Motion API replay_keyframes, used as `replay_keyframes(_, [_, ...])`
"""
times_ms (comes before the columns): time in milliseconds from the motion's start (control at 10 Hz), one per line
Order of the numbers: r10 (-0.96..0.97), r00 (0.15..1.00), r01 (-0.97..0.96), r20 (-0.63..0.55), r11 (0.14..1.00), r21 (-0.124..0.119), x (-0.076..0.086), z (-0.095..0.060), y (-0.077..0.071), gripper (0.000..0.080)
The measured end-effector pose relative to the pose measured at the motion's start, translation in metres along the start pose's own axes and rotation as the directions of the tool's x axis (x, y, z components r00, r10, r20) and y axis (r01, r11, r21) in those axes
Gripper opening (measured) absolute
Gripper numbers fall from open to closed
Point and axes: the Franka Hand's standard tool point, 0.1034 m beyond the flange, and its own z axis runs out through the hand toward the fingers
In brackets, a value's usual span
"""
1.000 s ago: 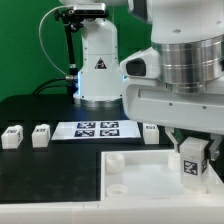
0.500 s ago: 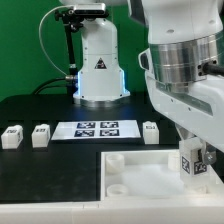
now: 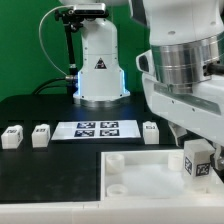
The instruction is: Assemble one leg
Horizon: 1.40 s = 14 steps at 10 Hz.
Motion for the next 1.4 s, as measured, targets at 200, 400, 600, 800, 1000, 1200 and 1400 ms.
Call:
replay_keyframes(200, [-0.271,0.963,0.271,-0.005,0.963,-0.006,-0.002,0.0,-0.002,0.0648])
replay_keyframes(400, [-0.48,0.878,0.479,-0.003,0.877,-0.015,-0.001,0.0,-0.001,0.0648])
replay_keyframes(600, [-0.838,0.546,0.834,-0.003,0.543,-0.093,0.012,-0.011,-0.013,0.0648])
replay_keyframes(800, [-0.898,0.44,0.895,0.005,0.438,-0.09,0.012,-0.011,-0.014,0.0625])
replay_keyframes(1000, [-0.864,0.504,0.86,-0.002,0.502,-0.087,0.011,-0.011,-0.014,0.0455])
replay_keyframes(1200, [-0.705,0.709,0.702,-0.023,0.708,-0.077,0.013,-0.012,-0.014,0.0297])
replay_keyframes(1400, [-0.532,0.846,0.528,-0.041,0.846,-0.074,0.016,-0.012,-0.012,0.0297])
